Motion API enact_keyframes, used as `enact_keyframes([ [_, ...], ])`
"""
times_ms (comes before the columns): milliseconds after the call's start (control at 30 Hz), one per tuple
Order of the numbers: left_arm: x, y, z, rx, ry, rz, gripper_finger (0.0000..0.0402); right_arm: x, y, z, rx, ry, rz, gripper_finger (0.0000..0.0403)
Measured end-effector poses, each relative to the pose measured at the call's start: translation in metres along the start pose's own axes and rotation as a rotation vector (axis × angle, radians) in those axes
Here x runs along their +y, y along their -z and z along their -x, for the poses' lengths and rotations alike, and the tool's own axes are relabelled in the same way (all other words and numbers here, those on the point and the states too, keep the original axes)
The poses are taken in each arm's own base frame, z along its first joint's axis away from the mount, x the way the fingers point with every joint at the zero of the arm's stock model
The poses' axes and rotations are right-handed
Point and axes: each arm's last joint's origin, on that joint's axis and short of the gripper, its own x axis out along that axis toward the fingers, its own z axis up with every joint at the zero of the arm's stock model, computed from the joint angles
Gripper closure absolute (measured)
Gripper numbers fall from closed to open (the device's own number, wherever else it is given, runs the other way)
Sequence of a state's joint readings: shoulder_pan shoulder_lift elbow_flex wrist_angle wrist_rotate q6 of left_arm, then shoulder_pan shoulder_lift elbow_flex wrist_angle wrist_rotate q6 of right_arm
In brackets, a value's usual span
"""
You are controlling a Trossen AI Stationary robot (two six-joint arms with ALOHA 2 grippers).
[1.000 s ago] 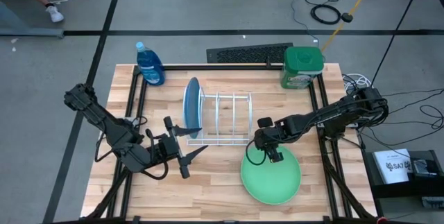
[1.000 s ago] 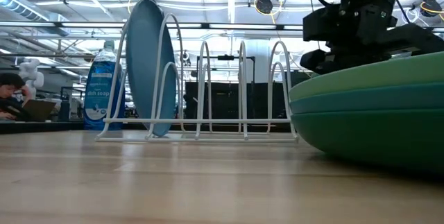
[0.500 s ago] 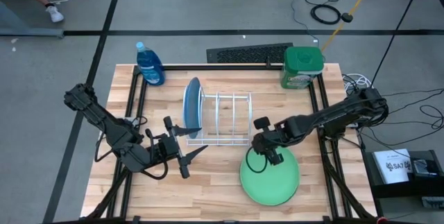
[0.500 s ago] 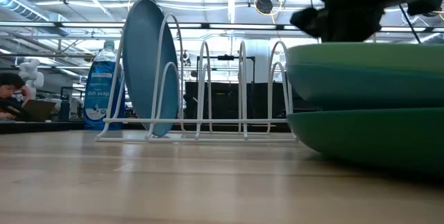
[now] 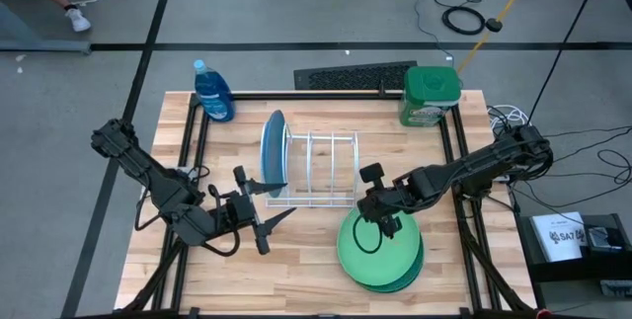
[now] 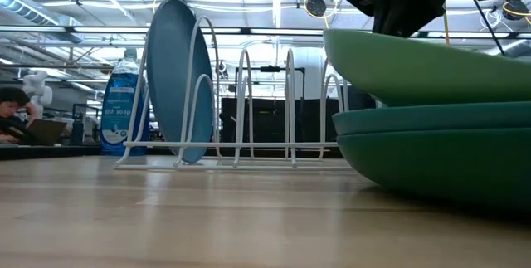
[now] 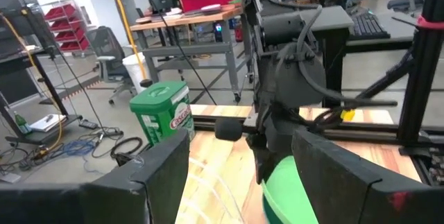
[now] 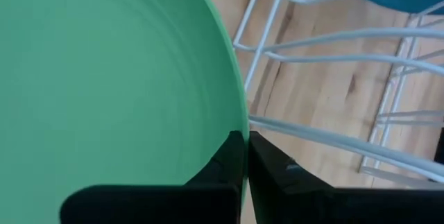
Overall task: Sort dishes
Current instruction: Put the light green plate in the dish rack
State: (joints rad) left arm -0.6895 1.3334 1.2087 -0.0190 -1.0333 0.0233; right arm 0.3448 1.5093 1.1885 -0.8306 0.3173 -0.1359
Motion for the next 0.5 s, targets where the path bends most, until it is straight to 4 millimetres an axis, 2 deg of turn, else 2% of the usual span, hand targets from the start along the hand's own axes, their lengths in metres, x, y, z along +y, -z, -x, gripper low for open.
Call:
enact_keyframes([
  [233, 0.0, 0.003, 0.0, 0.018, 0.009, -0.011, 0.0149, 0.006, -0.006, 0.007, -0.025, 0.066, 0.062, 0.0403],
  [500, 0.0, 0.003, 0.0, 0.018, 0.009, -0.008, 0.0149, 0.005, -0.034, 0.051, -0.152, 0.159, 0.141, 0.0403],
])
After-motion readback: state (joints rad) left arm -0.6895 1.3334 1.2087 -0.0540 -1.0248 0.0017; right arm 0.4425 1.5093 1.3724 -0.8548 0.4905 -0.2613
